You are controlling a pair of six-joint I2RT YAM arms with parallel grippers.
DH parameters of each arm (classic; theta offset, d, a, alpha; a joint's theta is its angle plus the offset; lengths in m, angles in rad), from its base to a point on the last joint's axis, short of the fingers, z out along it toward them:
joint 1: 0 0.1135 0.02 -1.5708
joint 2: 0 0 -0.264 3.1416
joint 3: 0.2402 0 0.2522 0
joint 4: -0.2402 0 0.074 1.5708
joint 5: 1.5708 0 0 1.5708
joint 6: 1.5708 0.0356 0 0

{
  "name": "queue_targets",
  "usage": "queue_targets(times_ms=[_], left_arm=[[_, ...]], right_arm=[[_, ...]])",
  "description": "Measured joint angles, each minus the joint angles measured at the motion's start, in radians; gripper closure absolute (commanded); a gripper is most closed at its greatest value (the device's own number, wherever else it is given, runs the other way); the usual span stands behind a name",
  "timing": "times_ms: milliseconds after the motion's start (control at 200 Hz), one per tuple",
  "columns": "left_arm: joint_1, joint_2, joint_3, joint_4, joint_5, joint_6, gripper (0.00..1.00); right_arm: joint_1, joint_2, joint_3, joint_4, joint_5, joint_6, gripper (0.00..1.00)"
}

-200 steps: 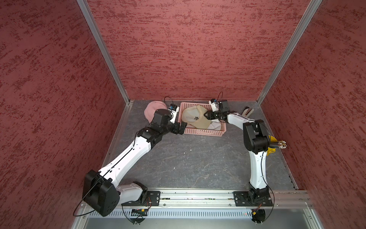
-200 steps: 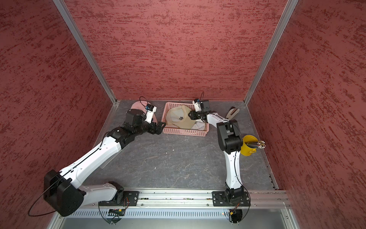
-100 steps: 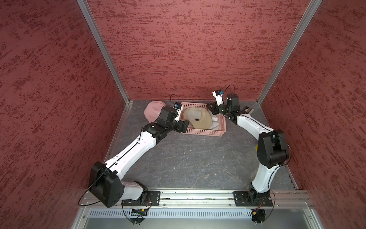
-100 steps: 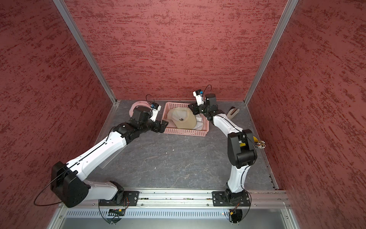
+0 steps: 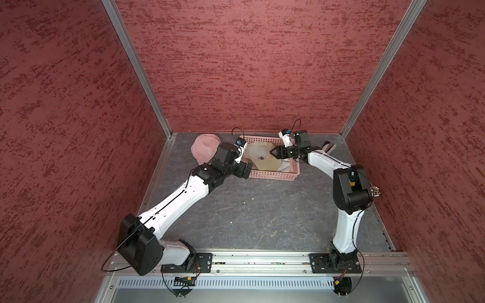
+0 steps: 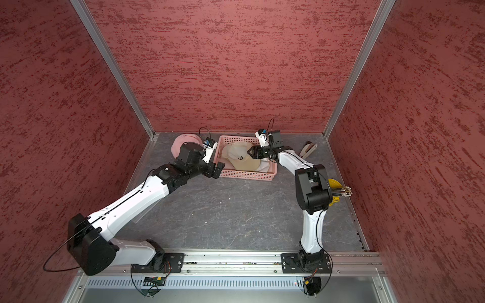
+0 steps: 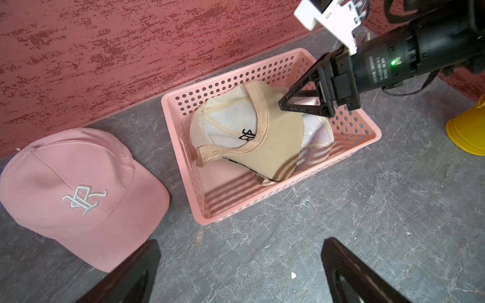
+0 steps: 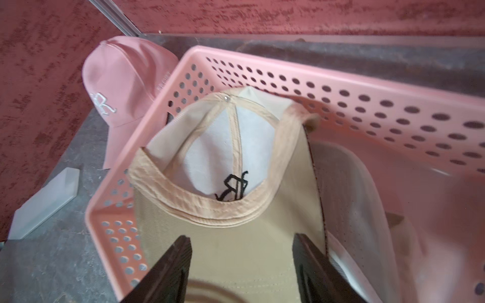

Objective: Turn the baseball cap inside out
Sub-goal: Pick up the baseball cap from the basket.

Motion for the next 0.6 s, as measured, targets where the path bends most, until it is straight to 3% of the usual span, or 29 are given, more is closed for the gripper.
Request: queue_targets(times_ms=[391, 596], left_arm=[[0.002, -0.011, -0.01, 0.0, 0.0, -0.001, 0.0], [0.002, -0.011, -0.01, 0.0, 0.0, -0.001, 0.0]], right_arm=[[-0.031, 0.043, 0.029, -0.04, 0.043, -0.011, 0.29], [-0.036, 0.093, 0.055, -0.035, 0.013, -0.032, 0.39]])
